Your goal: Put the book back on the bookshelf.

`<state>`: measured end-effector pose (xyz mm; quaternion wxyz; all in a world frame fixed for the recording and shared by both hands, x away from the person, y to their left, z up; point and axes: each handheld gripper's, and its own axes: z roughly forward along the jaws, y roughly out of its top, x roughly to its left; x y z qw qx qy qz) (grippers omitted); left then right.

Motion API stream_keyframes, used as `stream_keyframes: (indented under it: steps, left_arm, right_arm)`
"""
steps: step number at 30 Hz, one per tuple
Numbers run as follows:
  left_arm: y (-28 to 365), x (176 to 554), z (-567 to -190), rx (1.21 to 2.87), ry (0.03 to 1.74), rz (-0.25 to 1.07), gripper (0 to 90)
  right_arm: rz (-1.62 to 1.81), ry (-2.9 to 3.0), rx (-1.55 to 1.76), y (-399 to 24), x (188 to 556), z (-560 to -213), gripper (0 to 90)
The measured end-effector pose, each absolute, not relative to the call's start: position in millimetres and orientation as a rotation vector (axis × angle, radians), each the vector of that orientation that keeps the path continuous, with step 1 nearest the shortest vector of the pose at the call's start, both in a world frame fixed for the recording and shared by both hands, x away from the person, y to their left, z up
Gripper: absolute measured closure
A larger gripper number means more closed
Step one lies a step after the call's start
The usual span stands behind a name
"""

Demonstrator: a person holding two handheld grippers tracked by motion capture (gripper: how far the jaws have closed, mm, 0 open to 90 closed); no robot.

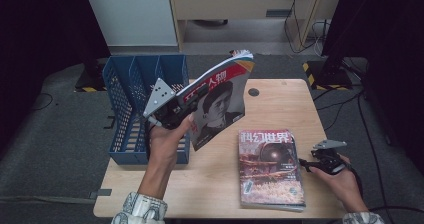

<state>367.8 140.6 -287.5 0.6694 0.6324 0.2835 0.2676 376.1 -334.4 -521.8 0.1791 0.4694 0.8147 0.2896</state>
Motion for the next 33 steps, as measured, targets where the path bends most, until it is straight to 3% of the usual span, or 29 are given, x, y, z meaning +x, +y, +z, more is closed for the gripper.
stream_keyframes:
  steps: [14,33]
  left_arm:
    - [166.3,362.4,-276.5,1.411,0.664,0.654,86.7]
    - [216.0,354.6,-280.9,1.371,0.742,0.716,86.7]
  right_arm:
    - [0.909,2.252,1.346,-338.3,375.5,-529.5,27.3]
    - [0.919,2.253,1.329,-338.4,375.4,-530.5,27.1]
